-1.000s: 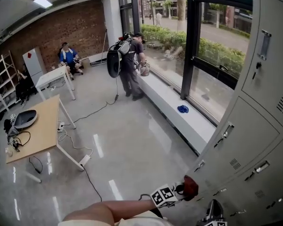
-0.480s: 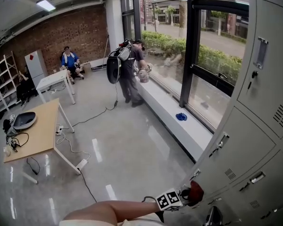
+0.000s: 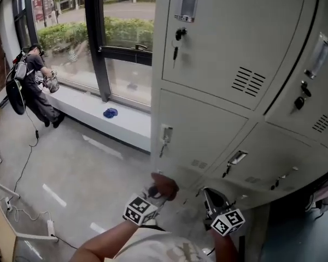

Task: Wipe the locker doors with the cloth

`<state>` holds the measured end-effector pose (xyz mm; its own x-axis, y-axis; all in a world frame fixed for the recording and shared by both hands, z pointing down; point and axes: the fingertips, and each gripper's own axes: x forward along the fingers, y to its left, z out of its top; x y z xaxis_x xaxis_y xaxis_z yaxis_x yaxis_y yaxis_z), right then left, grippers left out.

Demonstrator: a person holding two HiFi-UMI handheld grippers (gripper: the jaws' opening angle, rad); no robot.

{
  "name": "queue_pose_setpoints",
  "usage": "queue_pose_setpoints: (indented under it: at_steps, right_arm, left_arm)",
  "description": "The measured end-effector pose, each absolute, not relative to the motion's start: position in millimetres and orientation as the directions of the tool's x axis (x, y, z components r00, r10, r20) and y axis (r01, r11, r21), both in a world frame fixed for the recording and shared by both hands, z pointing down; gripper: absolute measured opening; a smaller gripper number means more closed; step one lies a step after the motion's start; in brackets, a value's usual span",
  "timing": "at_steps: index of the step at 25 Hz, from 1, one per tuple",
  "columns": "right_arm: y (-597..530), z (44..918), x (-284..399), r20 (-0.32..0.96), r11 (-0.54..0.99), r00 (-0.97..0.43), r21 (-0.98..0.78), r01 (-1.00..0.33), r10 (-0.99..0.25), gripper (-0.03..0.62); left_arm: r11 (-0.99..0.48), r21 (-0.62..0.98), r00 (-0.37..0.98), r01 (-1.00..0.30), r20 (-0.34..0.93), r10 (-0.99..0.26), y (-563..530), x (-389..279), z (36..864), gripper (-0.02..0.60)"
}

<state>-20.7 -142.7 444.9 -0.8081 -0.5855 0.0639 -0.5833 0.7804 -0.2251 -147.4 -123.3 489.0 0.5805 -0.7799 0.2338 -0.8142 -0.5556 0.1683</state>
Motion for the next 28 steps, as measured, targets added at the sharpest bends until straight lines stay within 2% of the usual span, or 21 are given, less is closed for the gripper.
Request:
queue_pose_setpoints:
  at_steps: [10, 16, 24, 28]
  right_arm:
    - [-170, 385, -67, -0.002, 0.794, -0.805, -0.171, -0.584, -0.593, 0.008]
    - [-171, 379, -85, -0.014, 0.818, -0.828, -0.159, -0.552, -0.561, 0.008]
    - [-163, 374, -81, -0.030, 0.845, -0.853, -0.163, -0.510, -0.521, 0.008]
    - [-161, 378, -62, -0.028, 0.841, -0.851, -0.175, -0.512, -0.524, 0.008]
  left_arm:
    - [-0.621, 0.105, 0.630, -0.777, 0.118, -0.768, -176, -199, 396, 0.084]
    - [-0.608, 0.026, 0.608, -0.794, -0.014, -0.794, -202, -228, 298, 0.084]
    - [-0.427, -0.143, 0.440, -0.893, -0.079, -0.894, -243, -267, 193, 0.084]
    - [-0.340, -0.217, 0.360, -0.915, -0.062, -0.931, -263, -265, 186, 0.084]
